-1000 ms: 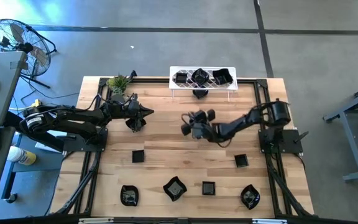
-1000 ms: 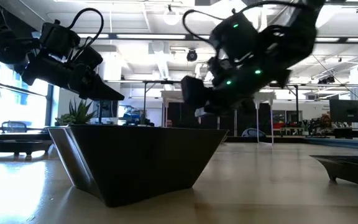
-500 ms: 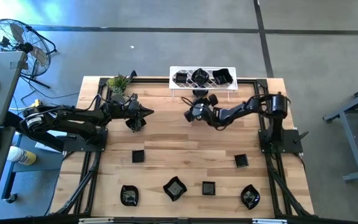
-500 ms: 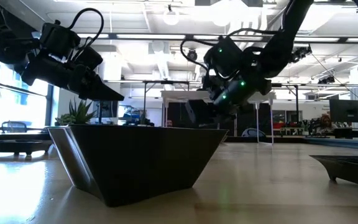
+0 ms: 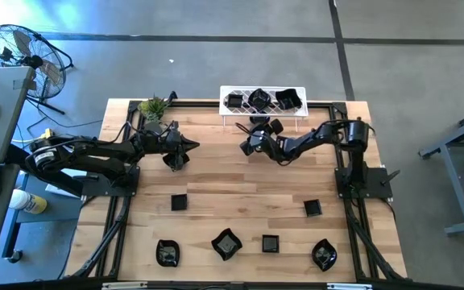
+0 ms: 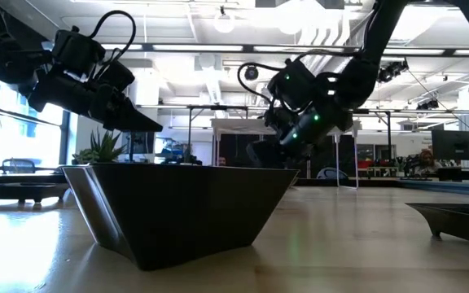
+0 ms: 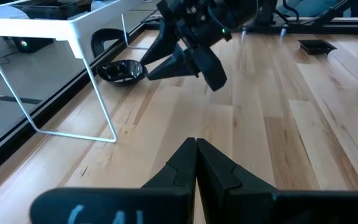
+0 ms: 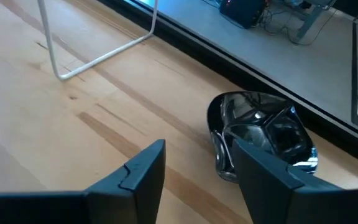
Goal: Pick & Place Mini shaped plates
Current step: Stack the leaf shaped plate on top of the leaf shaped plate on the shelf
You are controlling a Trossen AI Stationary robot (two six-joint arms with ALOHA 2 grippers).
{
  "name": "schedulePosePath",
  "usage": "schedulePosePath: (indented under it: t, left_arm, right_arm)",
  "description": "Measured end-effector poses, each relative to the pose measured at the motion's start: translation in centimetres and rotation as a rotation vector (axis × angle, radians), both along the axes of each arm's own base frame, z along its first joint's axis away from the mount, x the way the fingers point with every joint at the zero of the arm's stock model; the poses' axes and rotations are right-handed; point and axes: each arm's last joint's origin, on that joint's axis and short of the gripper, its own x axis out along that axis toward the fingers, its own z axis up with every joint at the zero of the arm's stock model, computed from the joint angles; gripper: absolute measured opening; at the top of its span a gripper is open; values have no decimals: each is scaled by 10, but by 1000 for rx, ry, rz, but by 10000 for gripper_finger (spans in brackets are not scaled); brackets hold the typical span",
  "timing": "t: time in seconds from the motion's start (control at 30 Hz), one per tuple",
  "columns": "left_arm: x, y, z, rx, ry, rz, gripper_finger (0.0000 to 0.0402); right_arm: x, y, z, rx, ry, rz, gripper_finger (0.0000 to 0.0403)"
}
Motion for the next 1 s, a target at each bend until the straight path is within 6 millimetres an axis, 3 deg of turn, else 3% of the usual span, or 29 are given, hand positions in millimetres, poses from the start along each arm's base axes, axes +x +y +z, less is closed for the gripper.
schedulePosePath:
  t: [0.33,0.73,1.0]
  left_arm:
    - [0,0,0,-1,1,-2,4]
    - [0,0,0,-1,1,-2,4]
    - [0,0,0,-1,1,-2,4]
  right_arm:
    - [5,22,-10,-30,-114,-104,212]
    - [-3,6,-23,28,-296,-249,270]
    - [-3,-4,-22,-53,-53,-62,250]
